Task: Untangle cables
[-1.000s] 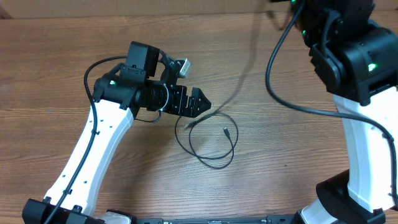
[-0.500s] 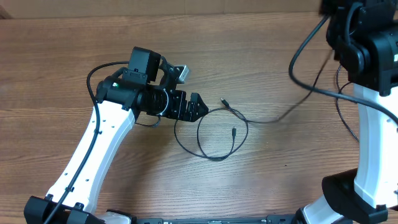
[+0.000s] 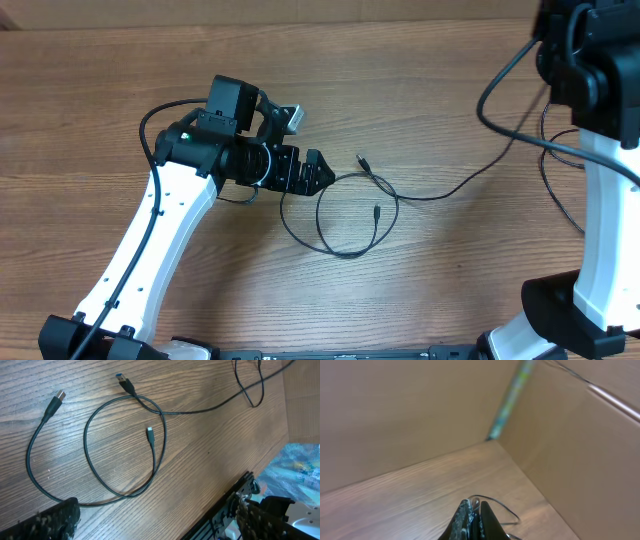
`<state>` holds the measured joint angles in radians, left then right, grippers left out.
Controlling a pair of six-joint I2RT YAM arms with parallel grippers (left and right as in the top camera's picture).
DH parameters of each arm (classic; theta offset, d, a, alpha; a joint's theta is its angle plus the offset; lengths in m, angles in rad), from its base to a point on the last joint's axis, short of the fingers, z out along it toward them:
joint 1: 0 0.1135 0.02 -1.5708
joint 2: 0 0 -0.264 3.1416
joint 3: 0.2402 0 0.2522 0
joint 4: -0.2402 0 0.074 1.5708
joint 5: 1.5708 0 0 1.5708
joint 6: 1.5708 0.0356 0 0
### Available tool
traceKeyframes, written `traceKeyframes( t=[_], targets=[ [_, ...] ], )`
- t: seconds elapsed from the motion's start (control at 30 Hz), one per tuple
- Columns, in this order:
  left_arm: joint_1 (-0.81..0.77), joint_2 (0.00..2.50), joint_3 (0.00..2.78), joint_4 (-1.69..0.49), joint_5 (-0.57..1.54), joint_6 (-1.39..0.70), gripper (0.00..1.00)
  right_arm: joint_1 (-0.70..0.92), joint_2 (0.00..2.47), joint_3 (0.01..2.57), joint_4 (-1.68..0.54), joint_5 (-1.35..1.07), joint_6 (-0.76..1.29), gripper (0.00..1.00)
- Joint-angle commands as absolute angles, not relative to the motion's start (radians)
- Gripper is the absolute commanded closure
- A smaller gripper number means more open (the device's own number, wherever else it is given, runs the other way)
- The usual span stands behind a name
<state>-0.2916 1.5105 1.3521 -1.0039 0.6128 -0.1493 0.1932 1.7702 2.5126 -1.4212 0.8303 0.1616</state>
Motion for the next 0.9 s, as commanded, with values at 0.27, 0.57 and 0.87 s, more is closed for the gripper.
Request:
traceKeyframes(
  t=[0.27, 0.57, 0.87],
  targets=[
    [-0.375, 1.518, 1.215, -0.909, 0.466, -0.165, 0.0, 0.174, 1.753, 2.52, -1.425, 0.585, 0.261, 0.96],
    [-0.466, 1.519, 1.031, -0.768, 0.348, -0.456, 0.0, 0.174, 1.753, 2.52, -1.449, 0.558, 0.258, 0.96],
    [-0.534, 1.519, 0.915, -0.637, 0.35, -0.968, 0.01, 0.175, 1.753, 2.52, -1.454, 0.555, 0.258, 0.96]
  ],
)
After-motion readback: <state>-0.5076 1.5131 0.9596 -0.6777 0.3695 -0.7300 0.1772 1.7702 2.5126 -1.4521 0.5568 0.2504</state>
